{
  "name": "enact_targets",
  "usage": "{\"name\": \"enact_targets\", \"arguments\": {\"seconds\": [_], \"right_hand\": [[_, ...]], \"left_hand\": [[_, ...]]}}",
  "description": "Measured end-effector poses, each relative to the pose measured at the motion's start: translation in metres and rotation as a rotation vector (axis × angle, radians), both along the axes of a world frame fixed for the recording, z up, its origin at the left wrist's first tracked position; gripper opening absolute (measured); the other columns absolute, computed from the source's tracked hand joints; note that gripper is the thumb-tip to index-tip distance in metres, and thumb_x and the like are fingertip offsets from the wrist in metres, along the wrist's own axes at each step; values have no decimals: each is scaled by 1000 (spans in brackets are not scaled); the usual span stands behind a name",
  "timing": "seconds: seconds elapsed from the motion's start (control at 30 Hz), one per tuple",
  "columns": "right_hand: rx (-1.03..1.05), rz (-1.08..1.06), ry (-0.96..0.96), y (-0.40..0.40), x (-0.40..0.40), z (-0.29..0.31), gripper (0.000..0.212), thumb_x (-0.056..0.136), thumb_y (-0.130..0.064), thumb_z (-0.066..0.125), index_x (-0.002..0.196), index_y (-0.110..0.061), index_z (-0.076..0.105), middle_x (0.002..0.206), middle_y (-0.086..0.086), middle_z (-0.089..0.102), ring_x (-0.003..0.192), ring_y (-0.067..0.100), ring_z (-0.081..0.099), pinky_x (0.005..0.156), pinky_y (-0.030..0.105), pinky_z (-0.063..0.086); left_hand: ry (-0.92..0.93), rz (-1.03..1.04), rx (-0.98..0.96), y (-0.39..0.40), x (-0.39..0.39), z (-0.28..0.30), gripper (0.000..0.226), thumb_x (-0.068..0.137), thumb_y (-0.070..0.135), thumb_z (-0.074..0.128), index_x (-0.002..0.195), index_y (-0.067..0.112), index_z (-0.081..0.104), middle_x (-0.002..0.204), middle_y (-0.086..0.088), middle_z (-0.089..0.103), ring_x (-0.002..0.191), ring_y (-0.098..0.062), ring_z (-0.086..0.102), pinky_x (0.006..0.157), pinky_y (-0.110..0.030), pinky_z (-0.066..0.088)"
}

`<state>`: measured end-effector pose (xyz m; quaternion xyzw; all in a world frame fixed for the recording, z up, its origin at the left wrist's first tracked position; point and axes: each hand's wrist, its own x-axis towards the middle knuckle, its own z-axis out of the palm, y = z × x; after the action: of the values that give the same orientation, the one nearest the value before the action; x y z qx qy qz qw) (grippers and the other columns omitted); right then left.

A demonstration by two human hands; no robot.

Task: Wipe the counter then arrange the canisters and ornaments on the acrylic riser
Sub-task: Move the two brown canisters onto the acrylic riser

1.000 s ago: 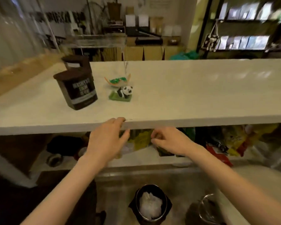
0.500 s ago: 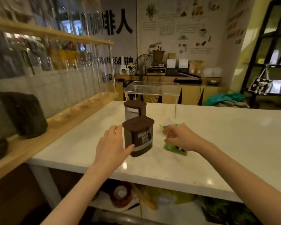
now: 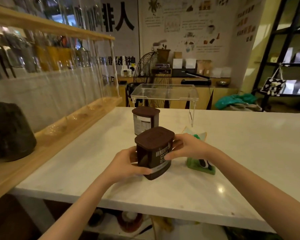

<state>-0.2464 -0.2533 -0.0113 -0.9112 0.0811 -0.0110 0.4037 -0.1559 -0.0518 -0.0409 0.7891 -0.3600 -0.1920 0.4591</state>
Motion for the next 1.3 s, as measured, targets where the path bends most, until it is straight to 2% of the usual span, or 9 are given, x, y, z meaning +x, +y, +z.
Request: {"name": "enact_targets", "arguments": {"seconds": [0.1, 0.33, 0.53, 0.6, 0.7, 0.93, 1.1, 1.17, 1.3], "right_hand": [[13, -8, -31, -3, 5, -1, 55, 68, -27, 77, 118, -20, 56, 107, 0, 67, 99, 18, 65, 89, 32, 54], [54, -3, -60, -15, 25, 21, 53, 65, -29, 78, 112, -11, 63, 104, 9, 73, 94, 17, 69, 90, 42, 54], [62, 8, -175, -29, 55, 57, 41, 68, -24, 76, 106, -12, 65, 103, 11, 73, 96, 22, 69, 90, 45, 54], [53, 19, -213, -35, 68, 69, 38, 70, -23, 75, 105, -17, 64, 104, 7, 73, 96, 22, 68, 88, 43, 55], [67, 25, -272, -48, 91, 87, 37, 71, -24, 73, 105, -26, 58, 98, -5, 70, 91, 16, 67, 81, 38, 55], [165, -53, -423, -84, 150, 125, 44, 72, -32, 70, 110, -21, 51, 96, -11, 65, 91, 7, 64, 62, 15, 52], [149, -42, -497, -112, 193, 144, 49, 81, -29, 64, 127, -24, 48, 116, -4, 60, 107, 11, 57, 87, 23, 48], [147, -34, -480, -124, 211, 147, 54, 82, -27, 62, 133, -26, 43, 113, -4, 61, 109, 13, 56, 96, 32, 45], [259, -21, -361, -147, 245, 145, 61, 81, -20, 65, 135, -26, 38, 103, -10, 61, 103, 10, 58, 99, 33, 44]], "left_hand": [[-32, 15, 8, -2, 5, 0, 63, 54, 17, 85, 111, 21, 57, 108, 1, 68, 97, -14, 64, 87, -36, 55], [-28, 38, -43, -8, 23, 20, 71, 41, 36, 85, 107, 23, 63, 103, 3, 72, 94, -13, 67, 89, -38, 55], [-75, 63, -109, -22, 52, 59, 62, 55, 18, 85, 111, 20, 61, 103, 5, 71, 93, -9, 67, 82, -29, 56], [-102, 69, -137, -29, 64, 72, 58, 55, 18, 85, 108, 26, 61, 96, 11, 70, 88, -2, 66, 73, -19, 55], [-147, 101, -182, -43, 82, 93, 56, 54, 18, 84, 101, 34, 58, 85, 19, 66, 79, 4, 66, 69, -16, 55], [-227, 193, -319, -91, 133, 138, 63, 53, 14, 84, 111, 12, 60, 88, 8, 67, 87, -11, 67, 74, -25, 57], [-364, 313, -353, -132, 177, 160, 64, 52, 24, 86, 110, 12, 61, 101, -3, 71, 91, -14, 67, 82, -32, 57], [-388, 333, -355, -149, 196, 163, 64, 52, 26, 86, 110, 13, 61, 104, -3, 71, 91, -12, 66, 83, -32, 56], [-410, 399, -299, -177, 231, 154, 65, 51, 34, 85, 109, 15, 62, 104, -3, 71, 95, -17, 65, 88, -39, 54]]}}
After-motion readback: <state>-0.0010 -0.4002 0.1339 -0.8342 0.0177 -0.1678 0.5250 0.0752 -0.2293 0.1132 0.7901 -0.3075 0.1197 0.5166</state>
